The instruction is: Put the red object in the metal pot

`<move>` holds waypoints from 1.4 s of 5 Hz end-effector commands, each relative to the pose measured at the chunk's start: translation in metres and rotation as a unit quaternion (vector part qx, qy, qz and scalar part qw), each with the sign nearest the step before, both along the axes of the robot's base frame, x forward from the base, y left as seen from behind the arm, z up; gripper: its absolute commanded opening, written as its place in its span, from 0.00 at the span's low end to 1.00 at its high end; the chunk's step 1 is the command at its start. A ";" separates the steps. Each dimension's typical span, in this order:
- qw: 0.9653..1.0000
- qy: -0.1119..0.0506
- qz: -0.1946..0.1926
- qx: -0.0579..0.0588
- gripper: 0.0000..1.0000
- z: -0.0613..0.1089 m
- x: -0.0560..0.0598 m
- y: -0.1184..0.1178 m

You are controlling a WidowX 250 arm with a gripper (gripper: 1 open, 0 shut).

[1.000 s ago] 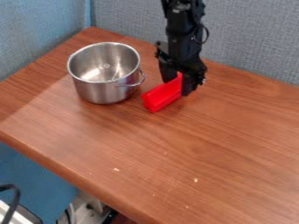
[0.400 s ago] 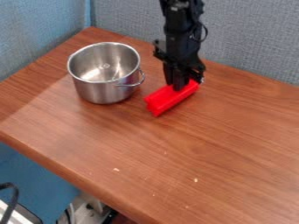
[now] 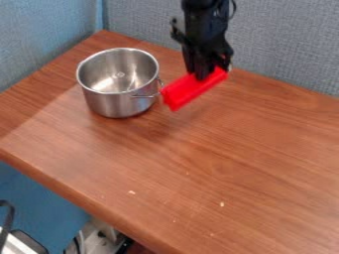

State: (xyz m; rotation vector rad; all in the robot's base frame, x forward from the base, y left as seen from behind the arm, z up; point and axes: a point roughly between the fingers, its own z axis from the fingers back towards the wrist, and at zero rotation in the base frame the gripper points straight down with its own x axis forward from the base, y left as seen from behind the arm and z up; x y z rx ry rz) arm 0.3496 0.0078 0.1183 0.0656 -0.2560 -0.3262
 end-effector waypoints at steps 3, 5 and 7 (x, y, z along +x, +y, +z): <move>0.997 -0.071 0.030 0.016 0.00 0.072 -0.025 0.046; 0.998 -0.062 -0.006 0.005 0.00 0.068 -0.064 0.026; 0.998 -0.050 0.027 -0.005 0.00 0.041 -0.048 0.051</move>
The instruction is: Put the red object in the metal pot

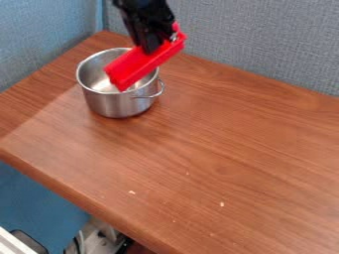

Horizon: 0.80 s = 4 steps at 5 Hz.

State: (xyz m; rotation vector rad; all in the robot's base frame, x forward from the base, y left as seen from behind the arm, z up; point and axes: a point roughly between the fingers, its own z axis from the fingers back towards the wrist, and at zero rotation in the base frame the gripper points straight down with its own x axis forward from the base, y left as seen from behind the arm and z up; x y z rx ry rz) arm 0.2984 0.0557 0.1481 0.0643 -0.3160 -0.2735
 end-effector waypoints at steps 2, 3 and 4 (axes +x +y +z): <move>1.000 -0.014 -0.023 -0.004 0.00 -0.006 0.014 -0.021; 1.000 -0.017 -0.001 0.000 0.00 -0.003 0.025 0.003; 1.000 -0.022 0.018 0.002 0.00 0.003 0.033 0.026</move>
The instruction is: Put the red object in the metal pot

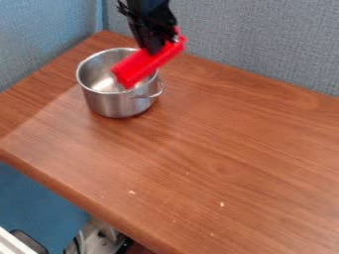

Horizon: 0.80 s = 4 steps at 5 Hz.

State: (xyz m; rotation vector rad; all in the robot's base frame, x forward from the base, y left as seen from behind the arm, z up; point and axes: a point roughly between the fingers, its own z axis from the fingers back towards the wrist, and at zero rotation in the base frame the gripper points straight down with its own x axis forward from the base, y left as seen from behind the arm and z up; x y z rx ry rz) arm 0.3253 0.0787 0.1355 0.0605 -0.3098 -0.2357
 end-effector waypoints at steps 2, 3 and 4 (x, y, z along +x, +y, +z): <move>0.999 -0.017 -0.036 0.008 0.00 0.007 0.005 -0.015; 0.999 -0.009 -0.047 0.010 0.00 0.000 0.004 -0.016; 1.000 -0.002 -0.017 0.013 0.00 -0.006 0.011 0.011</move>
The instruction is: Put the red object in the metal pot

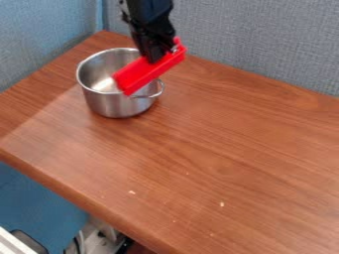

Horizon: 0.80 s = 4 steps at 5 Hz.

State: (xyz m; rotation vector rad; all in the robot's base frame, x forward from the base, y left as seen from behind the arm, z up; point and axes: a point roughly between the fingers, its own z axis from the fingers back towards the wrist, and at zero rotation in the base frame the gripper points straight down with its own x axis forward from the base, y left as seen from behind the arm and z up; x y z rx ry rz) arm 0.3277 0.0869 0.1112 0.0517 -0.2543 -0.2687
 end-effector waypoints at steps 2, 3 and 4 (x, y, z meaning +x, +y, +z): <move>0.999 -0.015 0.043 0.013 0.00 0.003 0.025 0.043; 0.999 -0.007 0.046 0.008 1.00 0.000 0.025 0.043; 0.999 0.004 0.048 0.001 1.00 -0.005 0.026 0.044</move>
